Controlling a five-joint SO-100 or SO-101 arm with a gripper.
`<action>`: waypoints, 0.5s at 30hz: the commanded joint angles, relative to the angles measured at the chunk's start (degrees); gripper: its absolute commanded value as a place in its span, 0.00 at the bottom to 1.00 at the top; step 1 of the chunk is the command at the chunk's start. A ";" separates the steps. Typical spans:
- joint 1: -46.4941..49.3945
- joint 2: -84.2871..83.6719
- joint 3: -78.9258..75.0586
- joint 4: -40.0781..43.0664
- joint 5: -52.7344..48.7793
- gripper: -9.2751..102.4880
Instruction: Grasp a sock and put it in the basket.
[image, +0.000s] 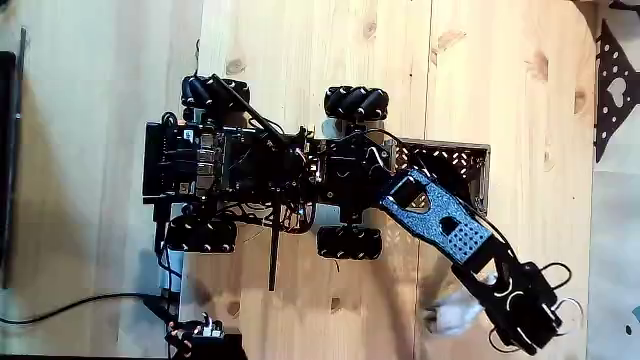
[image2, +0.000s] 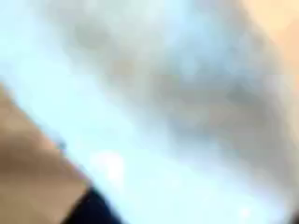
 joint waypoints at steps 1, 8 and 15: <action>-1.05 10.99 1.58 2.81 4.66 0.09; -4.39 25.58 2.90 13.45 9.49 0.09; -5.89 43.86 13.18 16.70 10.20 0.09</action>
